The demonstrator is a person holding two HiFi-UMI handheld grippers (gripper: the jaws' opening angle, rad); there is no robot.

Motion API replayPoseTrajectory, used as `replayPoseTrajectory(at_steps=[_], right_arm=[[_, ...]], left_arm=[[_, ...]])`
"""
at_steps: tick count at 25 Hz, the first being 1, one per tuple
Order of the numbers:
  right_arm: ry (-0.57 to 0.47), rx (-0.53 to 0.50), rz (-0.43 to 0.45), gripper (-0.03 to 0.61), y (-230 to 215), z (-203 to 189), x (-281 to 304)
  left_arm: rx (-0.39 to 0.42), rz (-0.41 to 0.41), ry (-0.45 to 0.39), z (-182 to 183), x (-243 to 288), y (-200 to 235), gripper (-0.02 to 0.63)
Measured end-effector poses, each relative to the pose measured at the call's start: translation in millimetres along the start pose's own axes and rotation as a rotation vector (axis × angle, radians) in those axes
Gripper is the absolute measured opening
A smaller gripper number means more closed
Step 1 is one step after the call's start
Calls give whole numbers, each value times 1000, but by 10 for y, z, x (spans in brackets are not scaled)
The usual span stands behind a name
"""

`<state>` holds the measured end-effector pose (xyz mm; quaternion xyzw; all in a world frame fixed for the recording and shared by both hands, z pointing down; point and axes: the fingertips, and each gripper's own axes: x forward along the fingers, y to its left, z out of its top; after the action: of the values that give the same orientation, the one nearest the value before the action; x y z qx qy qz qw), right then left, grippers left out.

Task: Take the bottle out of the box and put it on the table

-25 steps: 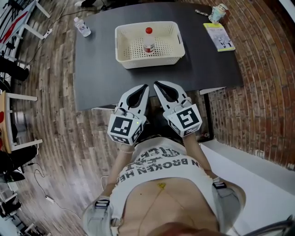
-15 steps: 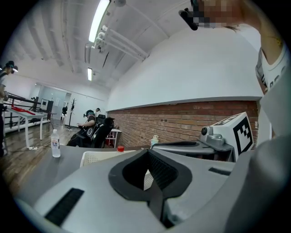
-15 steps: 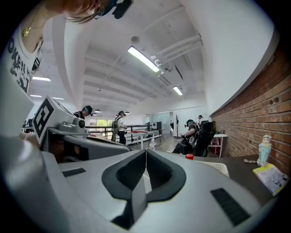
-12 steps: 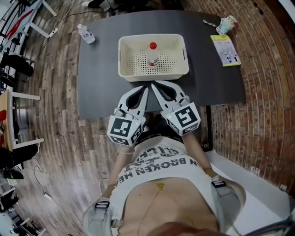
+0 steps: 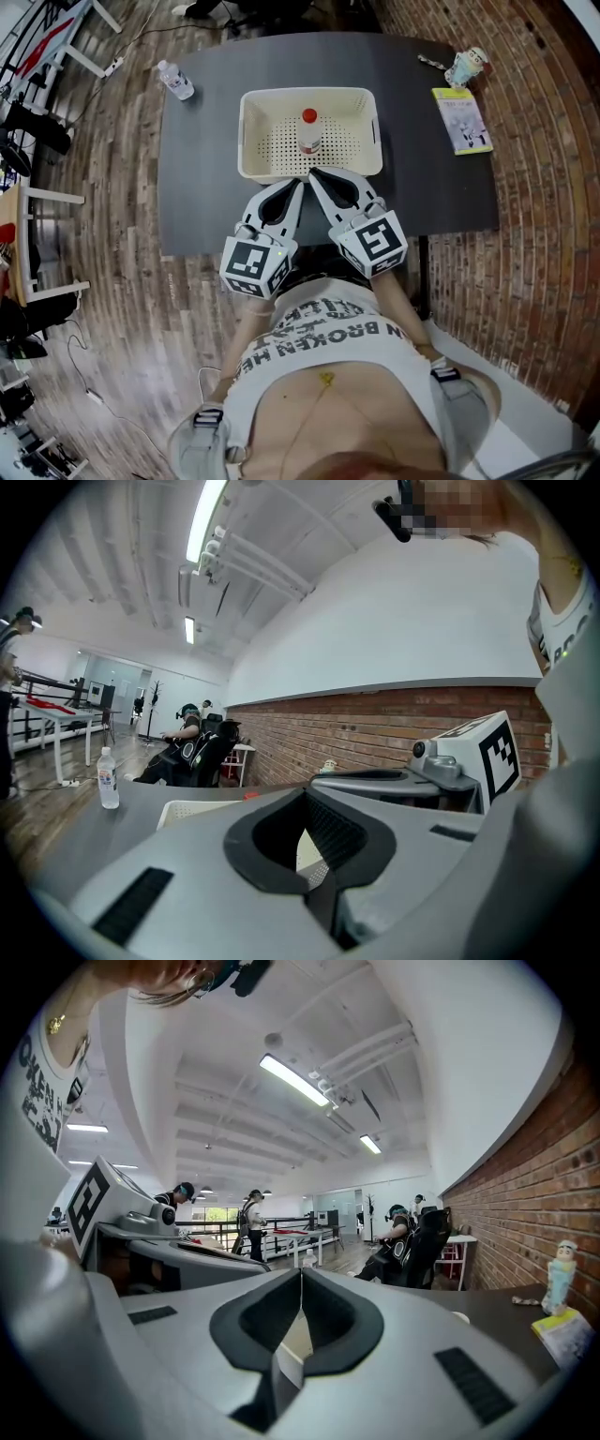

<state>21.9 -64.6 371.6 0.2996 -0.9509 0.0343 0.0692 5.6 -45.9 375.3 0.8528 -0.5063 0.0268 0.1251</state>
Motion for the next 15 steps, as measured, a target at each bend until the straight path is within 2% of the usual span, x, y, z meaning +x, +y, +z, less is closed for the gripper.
replayPoseTrajectory(at_steps=[15], right_arm=[[12,-7,35,9,-500,-39,66]], left_arm=[[-16,47,1,15,483,36,6]])
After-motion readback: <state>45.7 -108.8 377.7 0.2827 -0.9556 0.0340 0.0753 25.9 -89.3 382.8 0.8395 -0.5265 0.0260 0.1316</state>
